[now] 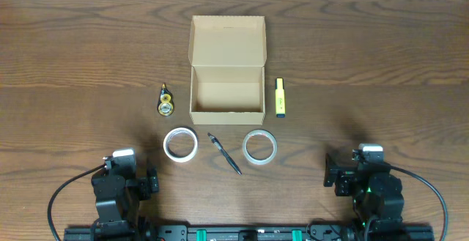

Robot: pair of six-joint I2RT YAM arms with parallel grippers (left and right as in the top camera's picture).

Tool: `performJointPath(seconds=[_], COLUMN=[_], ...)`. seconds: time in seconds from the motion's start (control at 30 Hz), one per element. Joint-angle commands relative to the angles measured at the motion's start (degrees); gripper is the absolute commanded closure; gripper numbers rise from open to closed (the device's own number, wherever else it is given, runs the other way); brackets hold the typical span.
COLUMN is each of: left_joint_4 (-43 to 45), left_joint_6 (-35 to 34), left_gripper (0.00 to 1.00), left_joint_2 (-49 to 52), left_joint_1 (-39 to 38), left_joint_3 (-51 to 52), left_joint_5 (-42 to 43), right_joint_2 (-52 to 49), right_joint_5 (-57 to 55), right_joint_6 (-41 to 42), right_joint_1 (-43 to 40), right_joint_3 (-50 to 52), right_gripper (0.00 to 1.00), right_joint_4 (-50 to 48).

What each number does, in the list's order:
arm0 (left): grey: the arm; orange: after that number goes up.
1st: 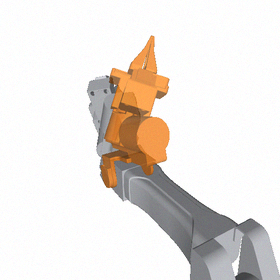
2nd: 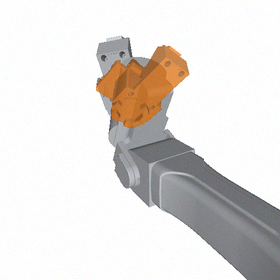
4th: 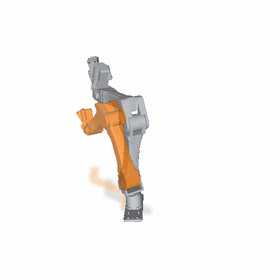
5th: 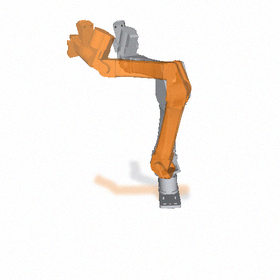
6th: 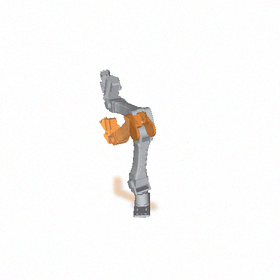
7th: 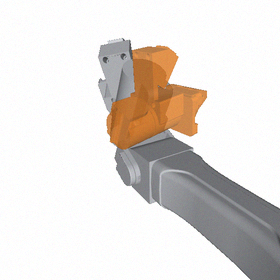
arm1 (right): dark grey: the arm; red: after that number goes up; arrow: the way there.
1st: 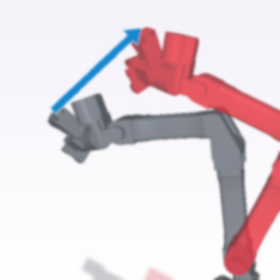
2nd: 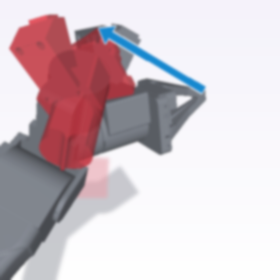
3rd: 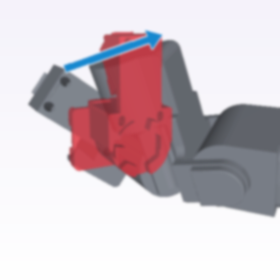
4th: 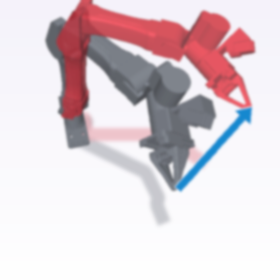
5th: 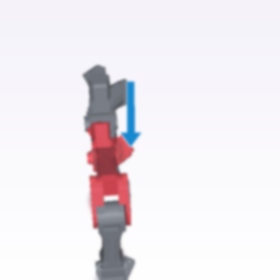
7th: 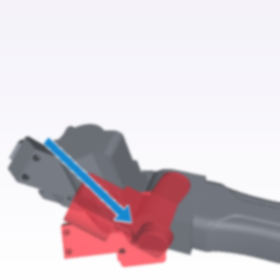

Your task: Pack container

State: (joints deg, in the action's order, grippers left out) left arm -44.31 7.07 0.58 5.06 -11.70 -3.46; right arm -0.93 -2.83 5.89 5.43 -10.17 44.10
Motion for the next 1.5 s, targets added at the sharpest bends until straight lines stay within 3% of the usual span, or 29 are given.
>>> performJointPath(seconds=[0.0,1.47], left_joint_4=[-1.51,-1.51], left_joint_6=[-1.09,-1.09], left_gripper=[0.05,0.05], left_joint_2=[-0.37,-0.37], left_joint_1=[-0.22,-0.22], left_joint_3=[1.49,1.49], left_joint_5=[-1.18,-1.18], right_joint_2=[0.61,0.59], right_joint_5=[-0.33,1.03], right_joint_6=[0.72,1.36], right_joint_1=[-0.48,-0.48], right_joint_3=[0.52,0.2], right_gripper=[0.01,0.01], right_joint_4=[0.04,-0.28])
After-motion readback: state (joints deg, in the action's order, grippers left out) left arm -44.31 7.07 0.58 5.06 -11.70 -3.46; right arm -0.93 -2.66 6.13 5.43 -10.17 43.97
